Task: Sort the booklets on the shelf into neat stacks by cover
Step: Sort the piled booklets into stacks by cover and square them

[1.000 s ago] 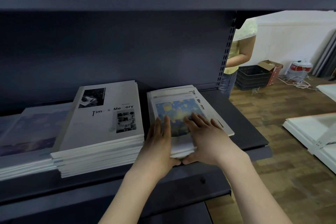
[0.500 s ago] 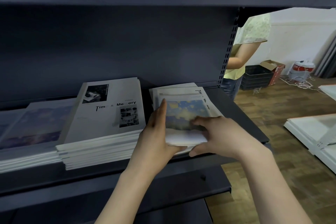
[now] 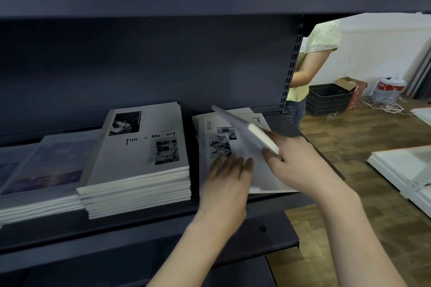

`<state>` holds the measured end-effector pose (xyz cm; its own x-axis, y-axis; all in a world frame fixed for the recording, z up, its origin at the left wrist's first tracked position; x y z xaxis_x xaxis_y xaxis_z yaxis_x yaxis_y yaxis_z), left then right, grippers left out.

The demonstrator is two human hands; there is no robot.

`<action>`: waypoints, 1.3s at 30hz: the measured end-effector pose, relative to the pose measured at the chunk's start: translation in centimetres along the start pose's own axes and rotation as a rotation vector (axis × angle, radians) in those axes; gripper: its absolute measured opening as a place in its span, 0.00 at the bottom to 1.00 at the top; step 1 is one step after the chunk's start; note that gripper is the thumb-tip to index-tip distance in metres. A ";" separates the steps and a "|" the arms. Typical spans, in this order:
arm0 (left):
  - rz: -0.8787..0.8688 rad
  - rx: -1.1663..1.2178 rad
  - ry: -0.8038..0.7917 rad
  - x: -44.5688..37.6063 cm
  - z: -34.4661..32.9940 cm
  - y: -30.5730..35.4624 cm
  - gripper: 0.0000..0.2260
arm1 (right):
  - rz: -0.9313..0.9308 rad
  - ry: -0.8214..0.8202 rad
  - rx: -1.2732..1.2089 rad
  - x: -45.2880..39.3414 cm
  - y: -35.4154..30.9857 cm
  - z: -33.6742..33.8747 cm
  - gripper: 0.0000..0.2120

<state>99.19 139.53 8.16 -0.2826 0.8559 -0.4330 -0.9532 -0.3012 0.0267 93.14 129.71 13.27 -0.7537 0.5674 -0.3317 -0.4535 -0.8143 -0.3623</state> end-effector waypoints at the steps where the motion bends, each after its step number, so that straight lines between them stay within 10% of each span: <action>1: 0.002 -0.001 -0.031 -0.4 -0.3 0.5 0.34 | 0.007 0.048 -0.016 0.1 -0.3 0.1 0.25; 6: 0.025 -0.041 -0.158 -2.2 -0.4 1.1 0.30 | -0.022 0.320 -0.253 0.9 -0.4 2.1 0.25; 14: -0.107 0.091 0.184 -5.0 6.2 -1.6 0.25 | 0.081 0.551 -0.235 1.5 -3.0 5.4 0.28; 26: -0.060 0.019 0.476 0.4 14.0 -9.5 0.27 | 0.109 0.562 -0.280 -0.6 -8.3 4.0 0.30; 39: 0.106 -0.027 0.303 5.1 11.6 -17.4 0.28 | 0.203 0.532 -0.238 -2.7 -16.3 -1.8 0.32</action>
<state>113.09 154.05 15.90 -0.3315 0.6562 -0.6778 -0.9158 -0.3964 0.0641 103.47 141.68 18.49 -0.4455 0.4372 -0.7813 -0.1608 -0.8975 -0.4106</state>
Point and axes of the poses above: each hand's wrist, its own x-axis away from the middle knuckle, its own z-axis out of the back of the hand, y = z × x, the point moved 7 cm from there along -x, towards the middle knuckle, and after that the axes turned 5 degrees about y, right-handed, at the moved point
